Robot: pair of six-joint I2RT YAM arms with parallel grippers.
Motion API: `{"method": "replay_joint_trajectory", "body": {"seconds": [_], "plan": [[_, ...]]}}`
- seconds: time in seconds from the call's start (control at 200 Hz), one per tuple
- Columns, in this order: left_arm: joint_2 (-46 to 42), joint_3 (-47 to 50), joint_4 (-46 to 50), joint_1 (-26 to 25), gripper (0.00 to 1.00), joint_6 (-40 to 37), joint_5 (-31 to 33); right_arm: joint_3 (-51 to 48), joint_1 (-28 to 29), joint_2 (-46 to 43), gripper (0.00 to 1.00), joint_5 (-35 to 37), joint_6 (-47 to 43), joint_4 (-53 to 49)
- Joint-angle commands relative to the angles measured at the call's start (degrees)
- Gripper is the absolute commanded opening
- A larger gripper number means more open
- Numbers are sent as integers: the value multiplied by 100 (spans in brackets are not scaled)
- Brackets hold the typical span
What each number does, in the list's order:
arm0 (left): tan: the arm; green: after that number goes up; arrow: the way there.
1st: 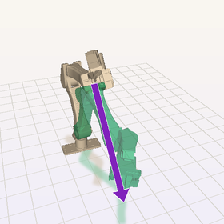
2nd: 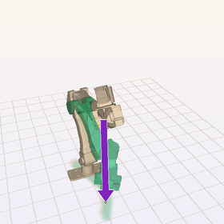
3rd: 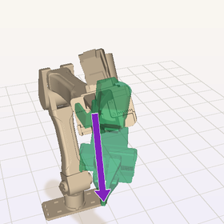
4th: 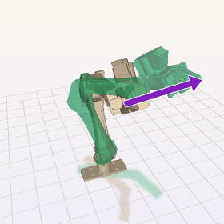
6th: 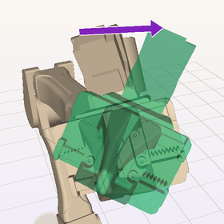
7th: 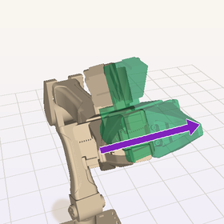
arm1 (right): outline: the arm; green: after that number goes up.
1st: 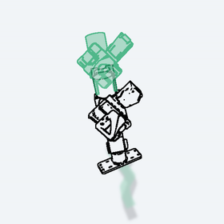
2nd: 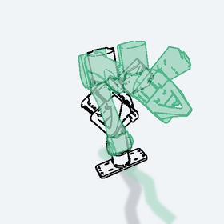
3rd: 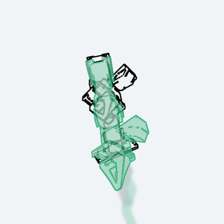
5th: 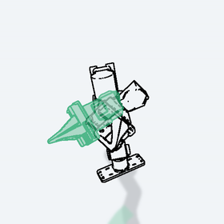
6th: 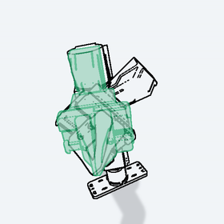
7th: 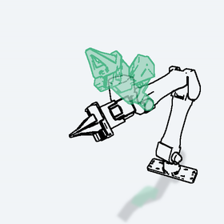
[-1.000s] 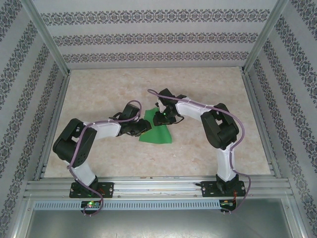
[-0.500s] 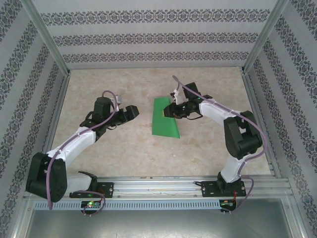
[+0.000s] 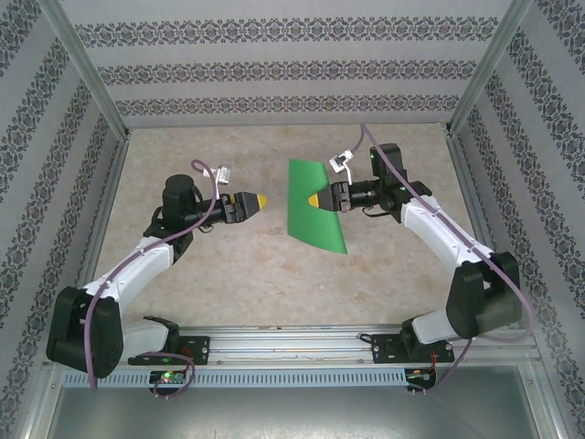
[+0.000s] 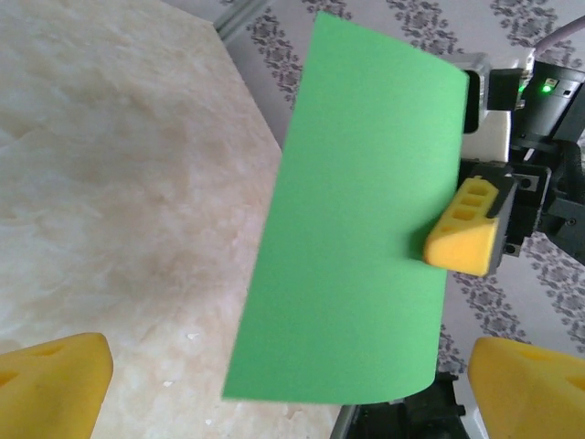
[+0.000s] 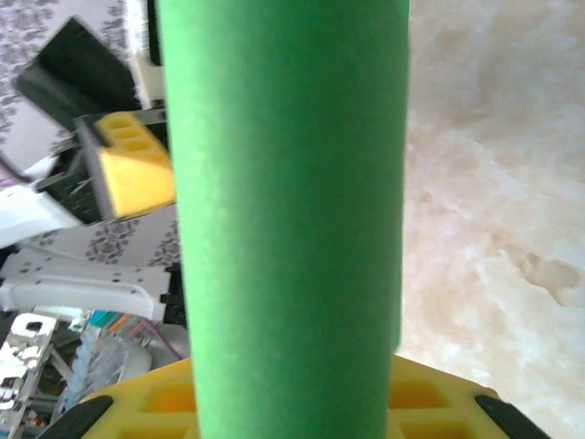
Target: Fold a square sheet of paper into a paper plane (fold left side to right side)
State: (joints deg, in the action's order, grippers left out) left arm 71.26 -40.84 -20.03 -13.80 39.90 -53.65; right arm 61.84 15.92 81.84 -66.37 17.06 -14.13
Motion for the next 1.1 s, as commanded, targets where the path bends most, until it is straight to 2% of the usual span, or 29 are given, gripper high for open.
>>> {"method": "replay_joint_trajectory", "body": {"seconds": [0.0, 0.26, 0.365, 0.46, 0.625, 0.694, 0.814, 0.964, 1.099], "plan": [[149, -284, -611, -192, 100, 2, -535, -87, 90, -333, 30, -586, 176, 393], [439, -544, -878, -615, 100, -35, -770, 41, 348, -417, 30, -546, 335, 499], [532, -633, -857, -735, 96, -73, -814, 113, 419, -305, 30, -518, 348, 511], [609, -711, -770, -792, 82, -123, -883, 149, 439, -223, 30, -411, 337, 490], [560, -747, -302, -794, 41, -398, -669, 122, 368, -99, 31, -201, 242, 325], [545, -782, 11, -792, 26, -519, -554, 101, 339, -71, 32, -81, 194, 253], [571, -777, 374, -794, 15, -630, -349, 86, 289, -30, 37, 97, 119, 144], [641, -698, 710, -787, 7, -617, -2, 72, 223, -2, 52, 511, -27, -130], [831, -600, 949, -784, 1, -444, 331, 39, 51, 41, 65, 1306, -20, -449]]}}
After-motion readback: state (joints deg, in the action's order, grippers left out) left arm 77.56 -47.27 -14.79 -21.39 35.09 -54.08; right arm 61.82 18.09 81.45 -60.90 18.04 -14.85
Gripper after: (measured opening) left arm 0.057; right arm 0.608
